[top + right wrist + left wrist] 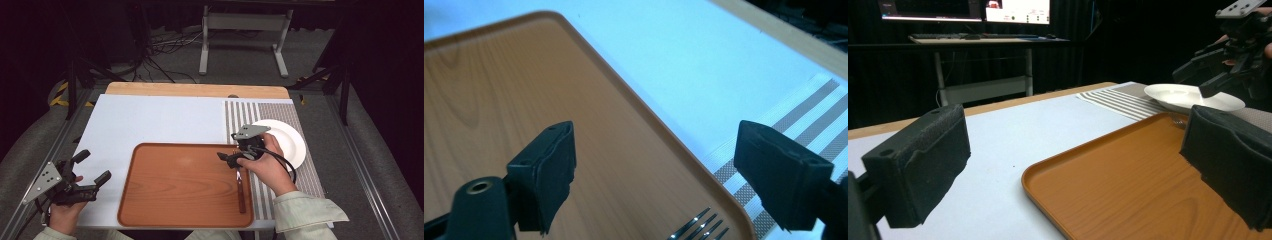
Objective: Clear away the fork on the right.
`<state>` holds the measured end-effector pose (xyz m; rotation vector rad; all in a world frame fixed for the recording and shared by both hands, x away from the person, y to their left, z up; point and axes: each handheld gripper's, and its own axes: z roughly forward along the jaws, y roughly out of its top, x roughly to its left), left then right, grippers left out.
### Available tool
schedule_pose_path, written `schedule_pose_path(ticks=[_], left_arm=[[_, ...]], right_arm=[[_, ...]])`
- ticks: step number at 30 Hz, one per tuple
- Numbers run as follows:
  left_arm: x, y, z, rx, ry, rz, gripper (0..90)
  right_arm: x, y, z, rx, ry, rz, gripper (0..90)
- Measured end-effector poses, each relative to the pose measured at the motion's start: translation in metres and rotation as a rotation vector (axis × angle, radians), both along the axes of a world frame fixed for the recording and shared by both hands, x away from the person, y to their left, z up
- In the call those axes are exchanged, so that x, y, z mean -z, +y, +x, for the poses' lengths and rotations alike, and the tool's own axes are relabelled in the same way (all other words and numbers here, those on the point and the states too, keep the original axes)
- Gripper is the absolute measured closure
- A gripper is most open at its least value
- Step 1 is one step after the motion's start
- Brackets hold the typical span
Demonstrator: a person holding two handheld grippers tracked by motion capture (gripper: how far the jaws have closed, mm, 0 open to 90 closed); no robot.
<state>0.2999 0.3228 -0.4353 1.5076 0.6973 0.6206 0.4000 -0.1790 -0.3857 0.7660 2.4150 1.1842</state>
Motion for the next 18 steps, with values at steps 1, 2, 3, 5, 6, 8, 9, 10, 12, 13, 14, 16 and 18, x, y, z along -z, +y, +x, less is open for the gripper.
schedule_pose_path(ticks=[1,2,3,5,6,8,9,10,12,13,14,16,18], left_arm=[[0.0,0.0,0.0,0.001,0.002,0.002,0.2],[0.0,0.0,0.0,0.001,0.003,0.001,0.2],[0.0,0.0,0.0,0.001,0.003,0.0,0.2],[0.0,0.0,0.0,-0.003,-0.001,-0.002,0.2],[0.0,0.0,0.0,-0.001,0.001,-0.003,0.2],[0.0,0.0,0.0,-0.002,0.004,-0.004,0.2],[0.0,0.0,0.0,-0.004,0.002,-0.004,0.2],[0.0,0.0,-0.001,-0.004,0.002,-0.005,0.2],[0.0,0.001,0.0,-0.005,0.002,-0.005,0.2],[0.0,0.001,0.0,-0.004,0.004,-0.004,0.2],[0.0,0.001,-0.001,-0.005,0.006,-0.004,0.2],[0.0,0.001,-0.001,-0.006,0.006,-0.004,0.2],[0.0,0.001,0.0,-0.007,0.006,-0.007,0.2]], right_arm=[[-0.002,-0.002,-0.002,0.0,-0.011,0.009,17.4],[-0.004,-0.005,-0.004,-0.003,-0.024,0.017,17.3],[-0.005,-0.007,-0.006,-0.005,-0.035,0.023,17.1],[-0.011,-0.017,-0.012,0.001,-0.071,0.055,17.0],[-0.012,-0.02,-0.014,0.005,-0.081,0.069,16.9],[-0.014,-0.024,-0.016,0.012,-0.087,0.082,16.9],[-0.016,-0.032,-0.021,0.019,-0.112,0.1,16.8],[-0.016,-0.032,-0.021,0.019,-0.112,0.1,16.8],[-0.017,-0.041,-0.025,0.027,-0.132,0.121,16.5],[-0.017,-0.045,-0.027,0.028,-0.142,0.126,16.5],[-0.017,-0.051,-0.03,0.03,-0.156,0.142,16.4],[-0.015,-0.062,-0.036,0.037,-0.173,0.167,16.5],[-0.013,-0.072,-0.041,0.041,-0.191,0.183,16.3]])
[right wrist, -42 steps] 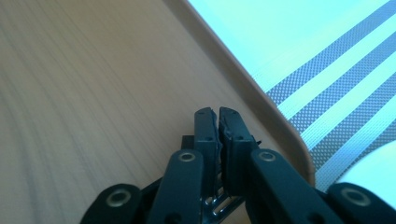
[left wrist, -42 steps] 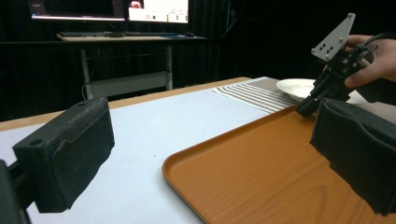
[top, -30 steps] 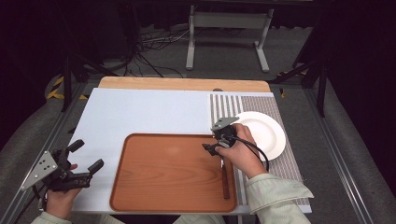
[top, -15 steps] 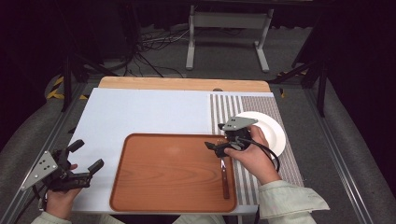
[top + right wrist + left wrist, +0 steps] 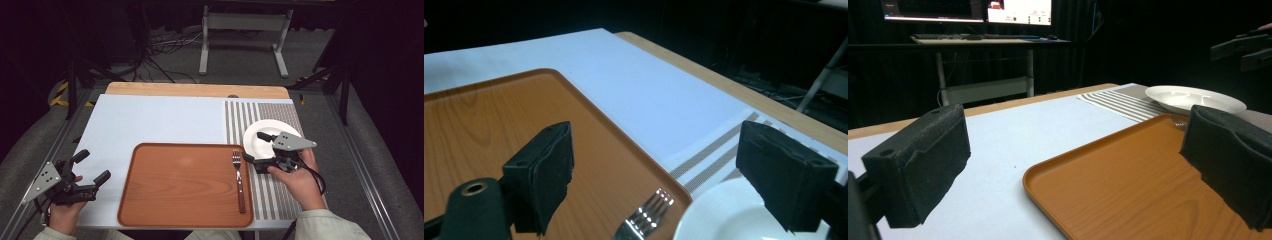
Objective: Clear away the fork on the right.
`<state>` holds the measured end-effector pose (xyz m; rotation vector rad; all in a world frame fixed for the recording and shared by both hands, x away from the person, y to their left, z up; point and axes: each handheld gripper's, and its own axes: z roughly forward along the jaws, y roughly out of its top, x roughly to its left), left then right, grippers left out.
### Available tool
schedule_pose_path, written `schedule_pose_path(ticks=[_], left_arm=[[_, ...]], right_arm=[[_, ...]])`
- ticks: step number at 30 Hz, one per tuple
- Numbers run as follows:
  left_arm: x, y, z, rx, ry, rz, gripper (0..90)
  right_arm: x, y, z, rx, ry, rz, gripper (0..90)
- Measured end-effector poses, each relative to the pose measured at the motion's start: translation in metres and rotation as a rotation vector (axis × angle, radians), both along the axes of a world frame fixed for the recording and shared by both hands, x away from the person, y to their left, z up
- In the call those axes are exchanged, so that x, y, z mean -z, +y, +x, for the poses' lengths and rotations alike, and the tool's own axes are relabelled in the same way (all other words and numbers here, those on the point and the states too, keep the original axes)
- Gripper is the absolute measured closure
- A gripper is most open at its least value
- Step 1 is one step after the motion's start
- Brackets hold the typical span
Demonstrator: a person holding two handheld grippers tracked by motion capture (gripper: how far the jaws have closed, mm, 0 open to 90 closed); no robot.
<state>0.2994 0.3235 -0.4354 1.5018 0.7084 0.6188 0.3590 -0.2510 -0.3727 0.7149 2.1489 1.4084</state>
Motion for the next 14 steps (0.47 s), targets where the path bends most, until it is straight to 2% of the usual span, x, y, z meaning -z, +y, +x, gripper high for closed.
schedule_pose_path(ticks=[4,6,9,12,14], left_arm=[[0.0,0.0,0.0,0.0,0.001,0.001,0.2],[0.0,0.0,0.0,-0.001,0.0,0.0,0.2],[0.0,-0.001,0.0,0.0,0.001,0.001,0.2],[0.0,-0.001,0.001,0.0,0.001,0.003,0.2],[0.0,-0.001,0.001,-0.001,0.001,0.004,0.2]], right_arm=[[0.013,-0.03,-0.016,0.025,-0.034,0.057,16.0],[0.016,-0.034,-0.018,0.031,-0.036,0.066,16.0],[0.027,-0.05,-0.025,0.054,-0.043,0.11,16.1],[0.042,-0.064,-0.032,0.069,-0.039,0.115,16.1],[0.044,-0.066,-0.033,0.068,-0.04,0.118,16.2]])
